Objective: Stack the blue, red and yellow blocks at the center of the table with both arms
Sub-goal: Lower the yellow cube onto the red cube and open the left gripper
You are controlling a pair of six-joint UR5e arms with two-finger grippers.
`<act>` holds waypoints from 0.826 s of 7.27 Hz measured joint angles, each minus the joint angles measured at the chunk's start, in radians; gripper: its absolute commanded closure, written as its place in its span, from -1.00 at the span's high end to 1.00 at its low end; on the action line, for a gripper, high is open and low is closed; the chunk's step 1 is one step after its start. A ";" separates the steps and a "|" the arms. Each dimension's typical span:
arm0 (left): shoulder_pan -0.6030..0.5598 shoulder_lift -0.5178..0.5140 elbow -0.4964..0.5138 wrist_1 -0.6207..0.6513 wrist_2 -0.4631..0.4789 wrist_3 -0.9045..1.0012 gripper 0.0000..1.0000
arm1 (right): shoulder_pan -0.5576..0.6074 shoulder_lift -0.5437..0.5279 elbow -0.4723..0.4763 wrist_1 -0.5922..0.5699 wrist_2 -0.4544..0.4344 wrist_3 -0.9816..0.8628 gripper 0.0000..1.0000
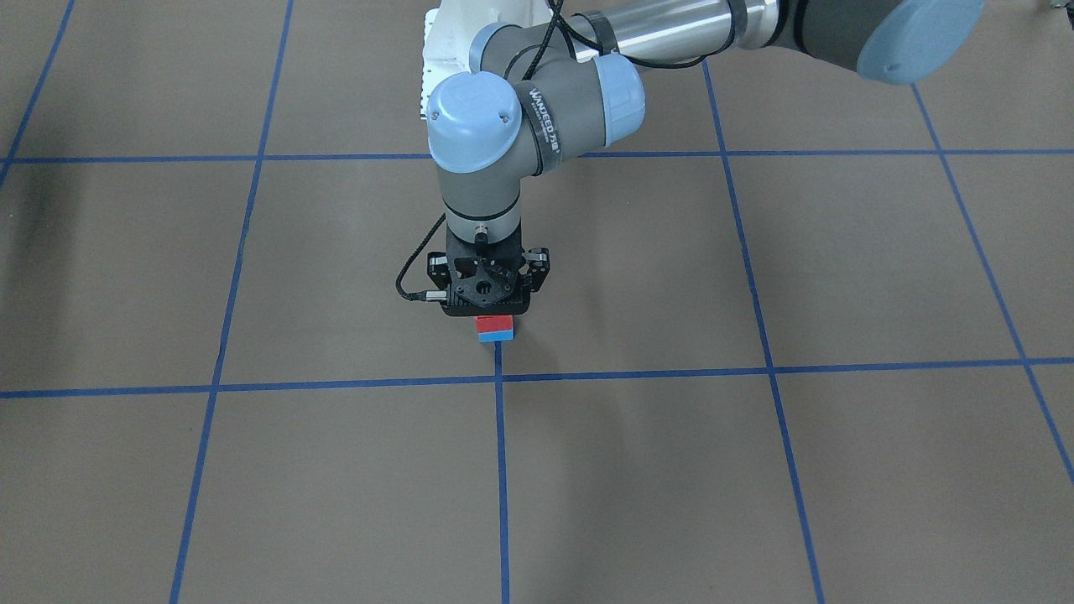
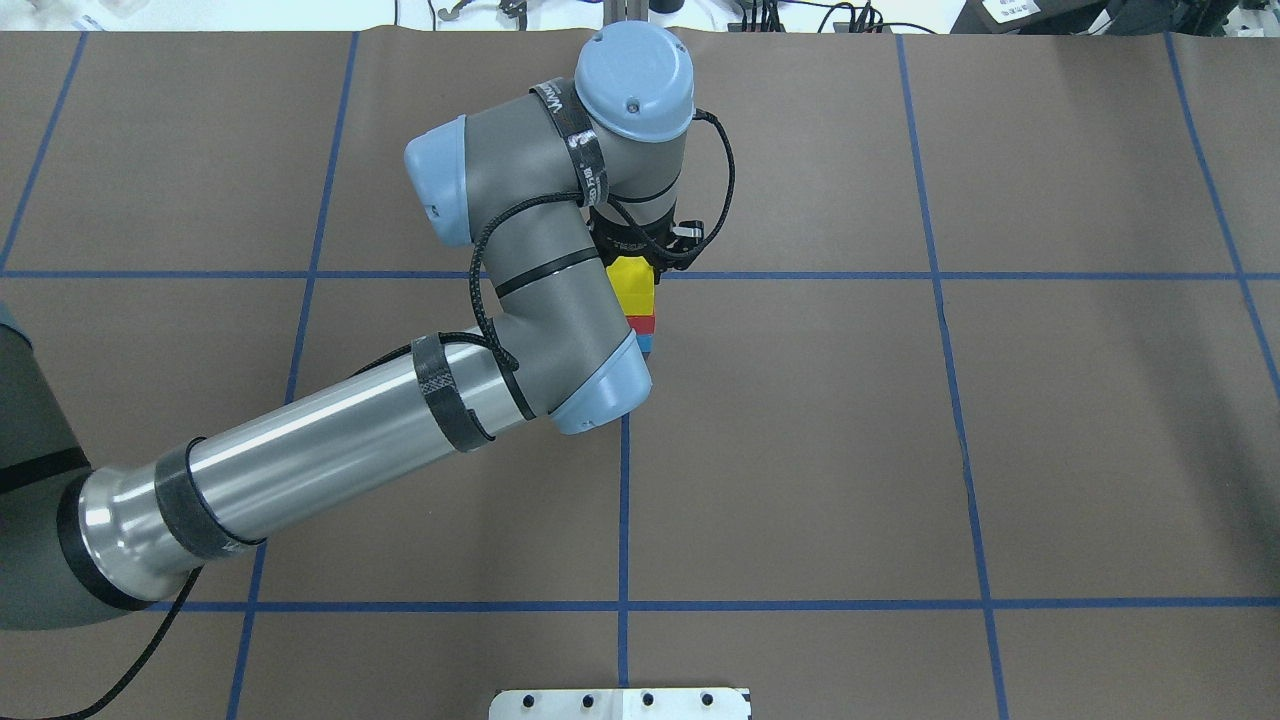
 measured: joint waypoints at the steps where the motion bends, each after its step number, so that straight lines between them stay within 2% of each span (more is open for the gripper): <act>1: 0.001 0.000 0.001 -0.005 0.000 0.000 -0.17 | 0.000 0.000 0.000 0.000 0.000 0.000 0.99; 2: 0.002 0.001 0.002 -0.011 0.000 -0.001 0.09 | 0.000 0.000 0.000 0.000 0.000 -0.001 0.99; 5: 0.003 0.008 0.001 -0.021 0.000 0.000 0.11 | 0.000 -0.001 0.000 0.000 0.000 0.000 0.99; 6: 0.003 0.013 0.001 -0.028 0.000 0.000 0.32 | 0.000 -0.002 0.000 0.000 0.000 -0.001 0.99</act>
